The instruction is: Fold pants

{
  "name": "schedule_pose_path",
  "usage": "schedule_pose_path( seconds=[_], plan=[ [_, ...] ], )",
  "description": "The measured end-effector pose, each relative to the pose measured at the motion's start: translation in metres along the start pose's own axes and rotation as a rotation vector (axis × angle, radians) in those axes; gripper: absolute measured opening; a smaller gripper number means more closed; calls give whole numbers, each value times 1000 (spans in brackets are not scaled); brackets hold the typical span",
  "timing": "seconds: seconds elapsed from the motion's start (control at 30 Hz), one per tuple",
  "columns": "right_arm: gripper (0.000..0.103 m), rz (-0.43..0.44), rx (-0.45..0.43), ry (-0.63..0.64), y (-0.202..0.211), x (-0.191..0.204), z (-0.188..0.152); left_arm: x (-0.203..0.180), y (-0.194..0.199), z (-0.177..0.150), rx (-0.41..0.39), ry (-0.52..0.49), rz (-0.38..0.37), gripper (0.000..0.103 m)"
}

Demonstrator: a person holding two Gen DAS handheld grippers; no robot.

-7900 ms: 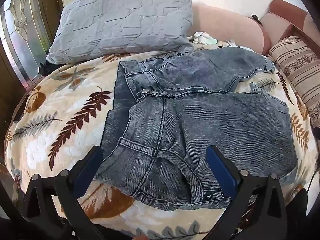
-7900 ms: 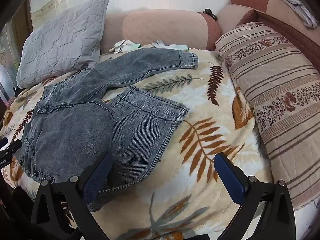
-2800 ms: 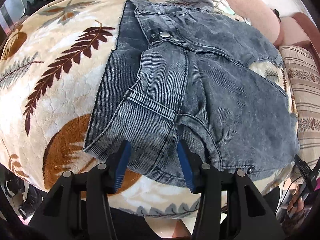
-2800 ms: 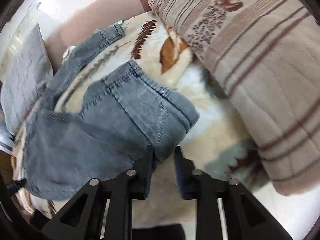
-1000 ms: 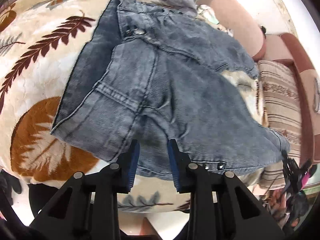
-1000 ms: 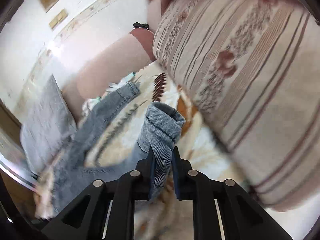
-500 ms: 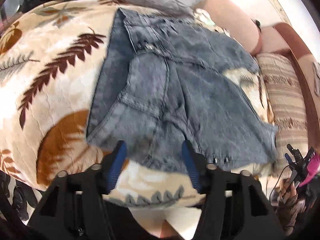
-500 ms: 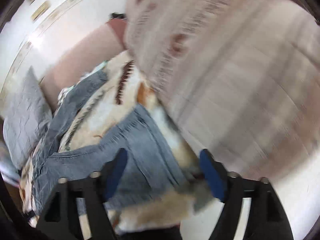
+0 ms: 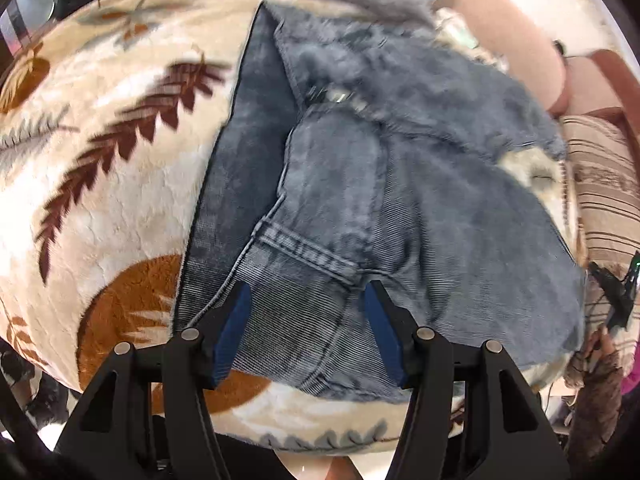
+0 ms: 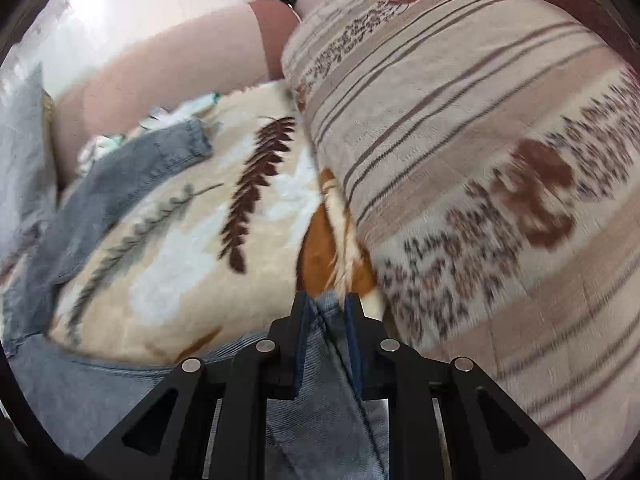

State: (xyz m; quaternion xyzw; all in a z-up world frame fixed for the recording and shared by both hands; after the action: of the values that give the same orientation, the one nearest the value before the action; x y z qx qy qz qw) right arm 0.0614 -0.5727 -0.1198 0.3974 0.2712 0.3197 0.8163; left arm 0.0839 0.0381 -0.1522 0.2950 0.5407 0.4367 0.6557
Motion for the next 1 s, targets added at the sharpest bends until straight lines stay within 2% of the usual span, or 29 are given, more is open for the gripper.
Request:
schedule_pose_path(
  seconds=[0.03, 0.1, 0.17, 0.23, 0.3, 0.37, 0.47, 0.5, 0.6, 0.67, 0.8, 0.93, 1.0],
  plan=[
    [13, -57, 20, 23, -12, 1, 2, 1, -3, -1, 2, -7, 9, 58],
    [14, -54, 67, 32, -20, -4, -5, -3, 0, -3, -3, -48, 23, 58],
    [14, -24, 39, 8, -10, -10, -3, -5, 7, -4, 6, -64, 9, 58],
    [25, 32, -3, -23, 9, -16, 5, -5, 22, 6, -19, -69, -5, 58],
    [45, 100, -22, -45, 27, -16, 17, -4, 37, 24, -61, -65, -9, 58],
    [53, 157, -27, -57, 38, -10, 30, -4, 47, 51, -99, -37, -27, 65],
    [72, 265, -11, -65, 45, 21, 56, -3, 45, 85, -122, 9, -49, 68],
    [74, 308, 3, -66, 45, 34, 63, -4, 39, 96, -123, 31, -50, 68],
    [74, 414, 51, -99, 29, 79, 83, 1, 16, 119, -98, 115, -85, 68],
    [74, 466, 106, -154, 1, 109, 96, 2, 1, 127, -74, 158, -102, 68],
    [74, 549, 210, -293, -59, 152, 115, 1, -19, 137, -56, 173, -103, 68],
    [74, 539, 201, -359, -98, 172, 127, 3, -33, 146, -54, 169, -100, 68],
    [71, 561, 145, -388, -102, 177, 136, 4, -43, 149, -50, 177, -104, 68]
  ],
)
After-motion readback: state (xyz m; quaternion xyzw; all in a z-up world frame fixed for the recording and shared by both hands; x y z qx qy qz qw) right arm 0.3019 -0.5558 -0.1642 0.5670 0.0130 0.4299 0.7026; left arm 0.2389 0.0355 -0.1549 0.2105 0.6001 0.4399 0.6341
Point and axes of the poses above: each gripper's, at about its wrist camera, not at the fingertips, and y roughly against the way its jaws point, x to its left, z to its top, the point moved 10 cm from there along -y, roughly the way its jaws point, and after that the axes turned 15 degrees about -z, right-handed, at the moved point
